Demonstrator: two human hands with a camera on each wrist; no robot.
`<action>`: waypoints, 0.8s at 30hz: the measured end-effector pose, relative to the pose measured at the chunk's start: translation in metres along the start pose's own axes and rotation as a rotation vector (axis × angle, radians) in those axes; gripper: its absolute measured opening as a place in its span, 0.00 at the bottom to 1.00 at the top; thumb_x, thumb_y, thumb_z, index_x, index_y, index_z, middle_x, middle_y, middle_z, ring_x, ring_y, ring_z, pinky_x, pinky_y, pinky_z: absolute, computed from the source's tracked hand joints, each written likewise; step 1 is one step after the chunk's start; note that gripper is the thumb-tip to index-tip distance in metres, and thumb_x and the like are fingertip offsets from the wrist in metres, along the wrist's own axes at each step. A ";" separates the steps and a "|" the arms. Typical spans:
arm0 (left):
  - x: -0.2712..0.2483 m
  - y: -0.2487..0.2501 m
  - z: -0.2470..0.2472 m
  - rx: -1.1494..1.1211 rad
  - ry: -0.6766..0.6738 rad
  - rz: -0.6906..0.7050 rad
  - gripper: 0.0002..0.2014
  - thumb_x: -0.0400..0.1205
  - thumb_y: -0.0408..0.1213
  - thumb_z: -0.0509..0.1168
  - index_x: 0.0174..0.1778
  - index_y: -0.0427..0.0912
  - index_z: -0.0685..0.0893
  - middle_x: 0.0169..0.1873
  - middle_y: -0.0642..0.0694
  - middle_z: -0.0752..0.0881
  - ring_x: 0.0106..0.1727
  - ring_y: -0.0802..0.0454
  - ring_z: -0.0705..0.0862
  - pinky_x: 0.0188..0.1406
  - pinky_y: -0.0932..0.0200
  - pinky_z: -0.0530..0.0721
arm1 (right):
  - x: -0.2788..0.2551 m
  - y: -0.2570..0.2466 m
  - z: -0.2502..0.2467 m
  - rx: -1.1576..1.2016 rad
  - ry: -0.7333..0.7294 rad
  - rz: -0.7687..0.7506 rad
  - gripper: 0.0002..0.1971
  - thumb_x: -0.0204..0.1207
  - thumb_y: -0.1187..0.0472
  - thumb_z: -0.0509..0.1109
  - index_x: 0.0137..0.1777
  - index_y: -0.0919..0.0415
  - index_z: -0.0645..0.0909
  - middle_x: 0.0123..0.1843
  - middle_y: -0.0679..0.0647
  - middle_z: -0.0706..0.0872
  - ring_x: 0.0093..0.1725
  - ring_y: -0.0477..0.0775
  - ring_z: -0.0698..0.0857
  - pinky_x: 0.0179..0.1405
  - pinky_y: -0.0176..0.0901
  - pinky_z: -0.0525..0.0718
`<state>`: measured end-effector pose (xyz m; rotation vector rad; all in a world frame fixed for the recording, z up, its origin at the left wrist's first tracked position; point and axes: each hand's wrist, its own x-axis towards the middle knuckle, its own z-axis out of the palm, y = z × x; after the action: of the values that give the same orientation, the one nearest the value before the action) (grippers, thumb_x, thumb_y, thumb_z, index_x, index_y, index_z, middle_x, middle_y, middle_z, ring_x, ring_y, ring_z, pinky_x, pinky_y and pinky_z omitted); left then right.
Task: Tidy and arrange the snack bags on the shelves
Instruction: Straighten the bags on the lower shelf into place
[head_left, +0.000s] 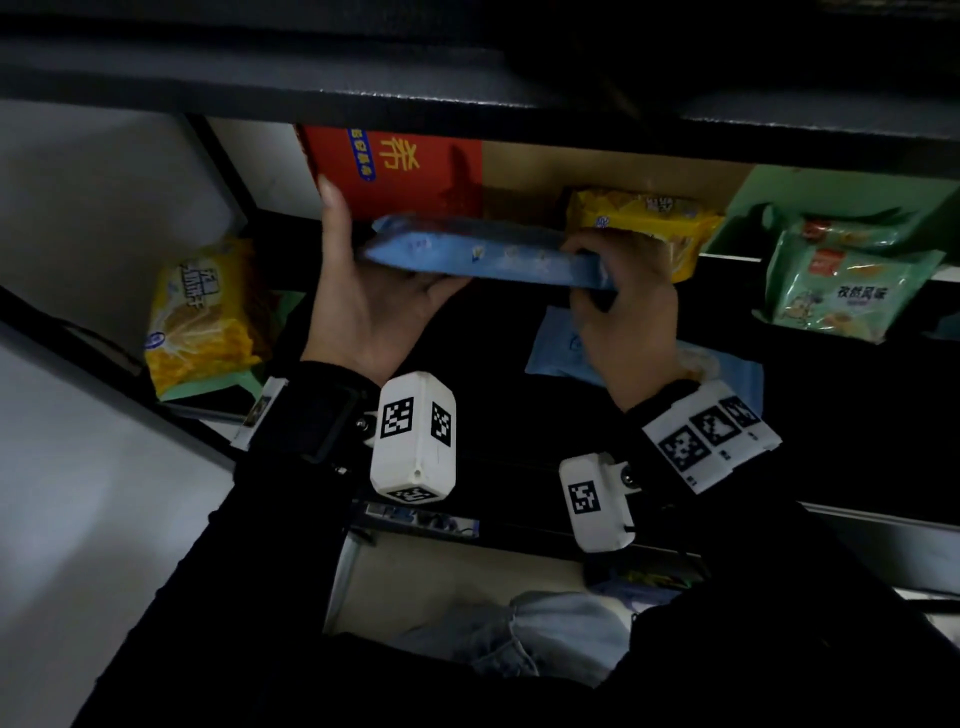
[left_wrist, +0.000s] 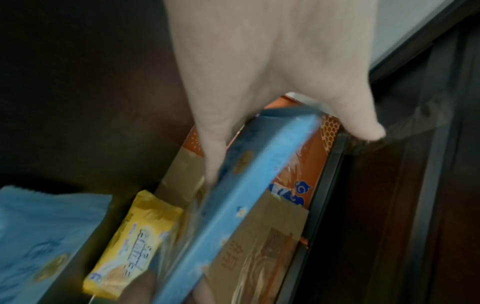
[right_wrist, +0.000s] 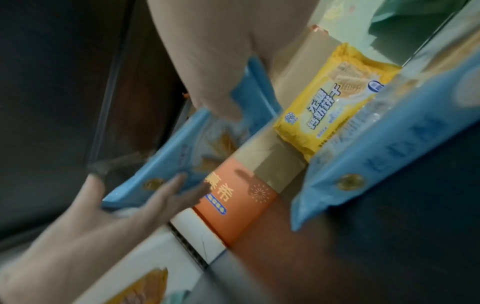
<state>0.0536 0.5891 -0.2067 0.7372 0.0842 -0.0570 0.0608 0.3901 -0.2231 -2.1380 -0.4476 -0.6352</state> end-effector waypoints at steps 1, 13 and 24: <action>-0.001 -0.001 0.001 -0.002 -0.014 0.015 0.32 0.85 0.59 0.48 0.74 0.35 0.71 0.71 0.34 0.76 0.71 0.39 0.78 0.71 0.42 0.77 | -0.001 0.000 -0.001 -0.017 0.016 -0.028 0.15 0.66 0.76 0.68 0.52 0.70 0.84 0.52 0.63 0.86 0.55 0.70 0.80 0.56 0.48 0.72; -0.004 -0.010 -0.005 0.012 0.195 0.041 0.16 0.85 0.28 0.58 0.69 0.38 0.76 0.56 0.42 0.85 0.54 0.49 0.86 0.63 0.52 0.84 | 0.009 0.009 -0.011 0.834 -0.116 0.738 0.20 0.77 0.71 0.70 0.65 0.56 0.72 0.56 0.52 0.86 0.50 0.48 0.88 0.43 0.35 0.87; -0.006 -0.005 -0.002 -0.072 0.277 -0.054 0.14 0.87 0.33 0.56 0.68 0.35 0.75 0.62 0.38 0.84 0.49 0.47 0.87 0.41 0.55 0.90 | 0.003 0.007 -0.004 0.813 -0.055 0.640 0.15 0.82 0.77 0.56 0.52 0.58 0.78 0.51 0.55 0.84 0.47 0.45 0.87 0.50 0.44 0.87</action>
<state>0.0470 0.5866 -0.2112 0.6679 0.3684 -0.0026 0.0659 0.3827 -0.2238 -1.3870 -0.0081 0.0006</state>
